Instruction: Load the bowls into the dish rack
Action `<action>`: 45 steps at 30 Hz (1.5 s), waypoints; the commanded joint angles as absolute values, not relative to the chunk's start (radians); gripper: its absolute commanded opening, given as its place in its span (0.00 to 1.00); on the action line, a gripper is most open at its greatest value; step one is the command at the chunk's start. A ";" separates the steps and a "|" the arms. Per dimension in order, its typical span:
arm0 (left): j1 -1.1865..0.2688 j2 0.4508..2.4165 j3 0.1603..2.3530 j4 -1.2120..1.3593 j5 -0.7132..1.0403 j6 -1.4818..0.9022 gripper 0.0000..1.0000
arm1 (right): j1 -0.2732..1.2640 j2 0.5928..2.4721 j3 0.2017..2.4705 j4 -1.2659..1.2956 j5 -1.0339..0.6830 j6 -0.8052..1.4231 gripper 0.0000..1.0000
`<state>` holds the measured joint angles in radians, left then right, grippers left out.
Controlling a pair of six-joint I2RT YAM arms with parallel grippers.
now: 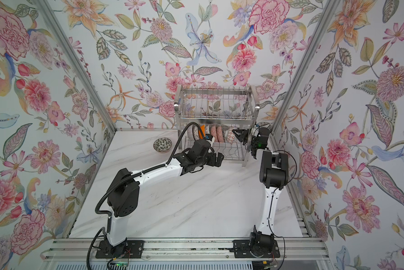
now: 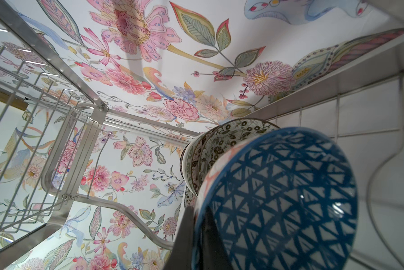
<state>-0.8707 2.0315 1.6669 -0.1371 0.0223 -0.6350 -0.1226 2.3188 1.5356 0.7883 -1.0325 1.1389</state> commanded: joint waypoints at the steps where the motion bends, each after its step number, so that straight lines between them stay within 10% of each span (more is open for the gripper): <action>1: -0.876 2.027 1.657 -0.127 0.037 -0.627 0.99 | -0.122 2.283 1.489 0.693 -1.067 1.097 0.00; 45: -0.868 2.073 1.750 -0.189 0.033 -0.608 0.99 | -0.102 2.319 1.565 0.818 -1.222 1.194 0.00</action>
